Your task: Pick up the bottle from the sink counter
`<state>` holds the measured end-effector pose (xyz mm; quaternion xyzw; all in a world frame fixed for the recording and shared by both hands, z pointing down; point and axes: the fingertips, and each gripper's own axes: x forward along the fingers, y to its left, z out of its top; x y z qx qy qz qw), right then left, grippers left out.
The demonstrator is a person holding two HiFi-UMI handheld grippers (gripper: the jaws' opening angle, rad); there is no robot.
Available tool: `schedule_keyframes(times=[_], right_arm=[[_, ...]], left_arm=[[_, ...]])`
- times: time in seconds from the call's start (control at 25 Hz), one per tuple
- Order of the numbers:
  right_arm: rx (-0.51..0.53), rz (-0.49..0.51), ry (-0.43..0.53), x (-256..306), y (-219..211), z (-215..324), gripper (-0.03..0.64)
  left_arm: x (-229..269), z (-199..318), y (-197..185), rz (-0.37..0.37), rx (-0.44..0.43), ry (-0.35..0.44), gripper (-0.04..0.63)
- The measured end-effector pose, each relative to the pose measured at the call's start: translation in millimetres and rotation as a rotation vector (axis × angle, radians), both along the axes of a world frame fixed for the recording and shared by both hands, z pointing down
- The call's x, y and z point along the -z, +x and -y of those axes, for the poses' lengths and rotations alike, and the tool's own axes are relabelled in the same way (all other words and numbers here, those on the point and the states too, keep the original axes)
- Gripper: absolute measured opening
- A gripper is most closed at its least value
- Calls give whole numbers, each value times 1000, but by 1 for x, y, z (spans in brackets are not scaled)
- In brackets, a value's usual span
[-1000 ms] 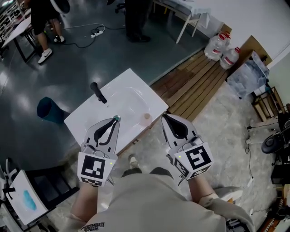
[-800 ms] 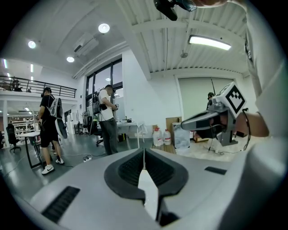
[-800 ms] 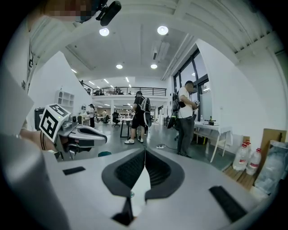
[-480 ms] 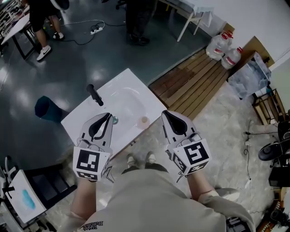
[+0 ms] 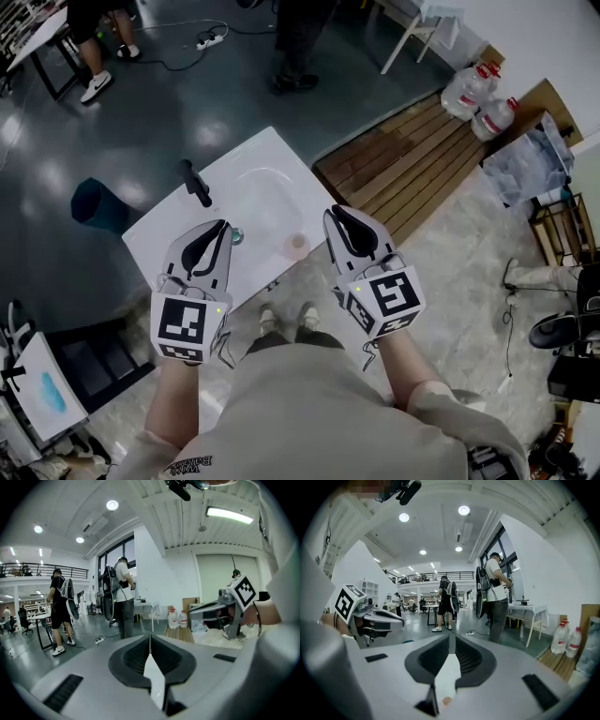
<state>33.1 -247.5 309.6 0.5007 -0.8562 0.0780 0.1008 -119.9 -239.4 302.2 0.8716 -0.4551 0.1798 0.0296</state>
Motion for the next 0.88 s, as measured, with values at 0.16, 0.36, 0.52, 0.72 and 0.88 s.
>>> schedule_keyframes(times=[0.16,0.36,0.52,0.72,0.88], right_arm=[[44,18,-16,-25,-11,14,115],[94,20,-38,-61,-26,24,188],[131,11,-77,-98,-35,29,212],[153,-2,-120,-150,-43,30,222],[175,-21,-134,-186,-49,31,222]], left_arm=[[-15,10,4,1,10,-21,15],[-41,21,11,-16,14,-58,15],[-70,29,14,-24,20,-103,15],[-113,32,18,-22,20,-176,15],[-145,31,19,-27,21,-230,15]])
